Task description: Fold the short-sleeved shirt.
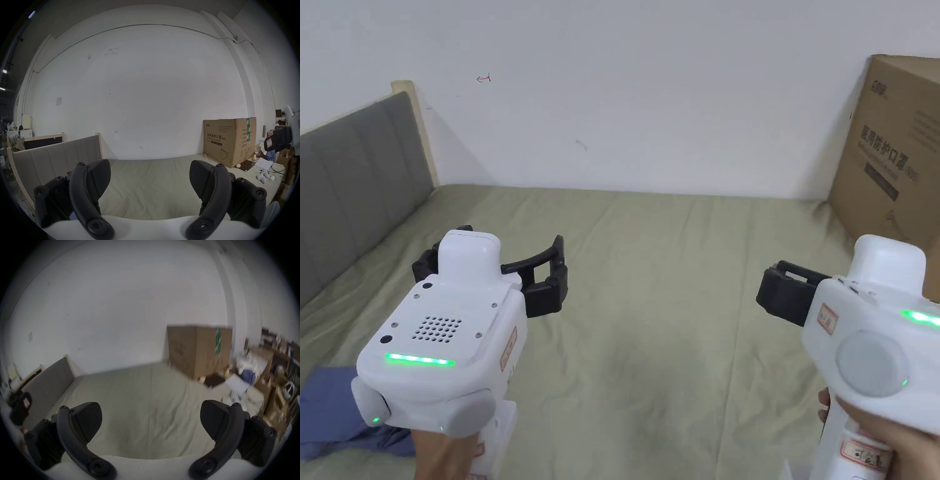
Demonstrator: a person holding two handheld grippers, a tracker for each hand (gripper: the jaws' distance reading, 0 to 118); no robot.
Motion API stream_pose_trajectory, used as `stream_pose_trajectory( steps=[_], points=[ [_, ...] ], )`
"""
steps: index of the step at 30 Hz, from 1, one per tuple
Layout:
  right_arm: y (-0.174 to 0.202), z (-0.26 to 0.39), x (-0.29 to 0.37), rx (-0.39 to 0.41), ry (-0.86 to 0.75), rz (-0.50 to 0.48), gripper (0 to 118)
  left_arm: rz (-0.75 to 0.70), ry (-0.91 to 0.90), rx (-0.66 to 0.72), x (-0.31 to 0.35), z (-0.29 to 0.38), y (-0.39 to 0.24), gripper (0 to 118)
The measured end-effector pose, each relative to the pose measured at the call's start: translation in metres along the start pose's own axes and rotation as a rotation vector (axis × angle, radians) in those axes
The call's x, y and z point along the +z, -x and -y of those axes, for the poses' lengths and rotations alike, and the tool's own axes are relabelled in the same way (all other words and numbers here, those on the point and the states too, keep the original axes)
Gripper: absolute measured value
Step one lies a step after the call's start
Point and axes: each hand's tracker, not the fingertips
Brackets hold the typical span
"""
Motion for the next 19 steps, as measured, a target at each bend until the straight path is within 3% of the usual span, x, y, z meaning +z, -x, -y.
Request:
stream_pose_trajectory(
  steps=[2,6,11,15,19],
  points=[
    [0.003,-0.005,-0.003,-0.014,0.095,0.019,118,0.001,0.000,0.001,0.000,-0.001,0.000,100],
    [0.015,-0.009,-0.008,0.046,0.189,0.085,118,0.002,-0.002,-0.001,0.001,-0.001,-0.001,100],
    [0.016,-0.004,-0.007,0.041,0.127,0.049,115,0.005,0.006,-0.003,0.000,0.000,0.000,100],
    [0.017,-0.005,-0.009,0.042,0.113,0.080,108,0.002,0.005,-0.001,0.001,0.000,0.001,100],
    [0.015,-0.003,-0.014,0.040,0.110,0.103,116,0.000,0.000,0.002,0.002,-0.002,0.003,100]
  ],
)
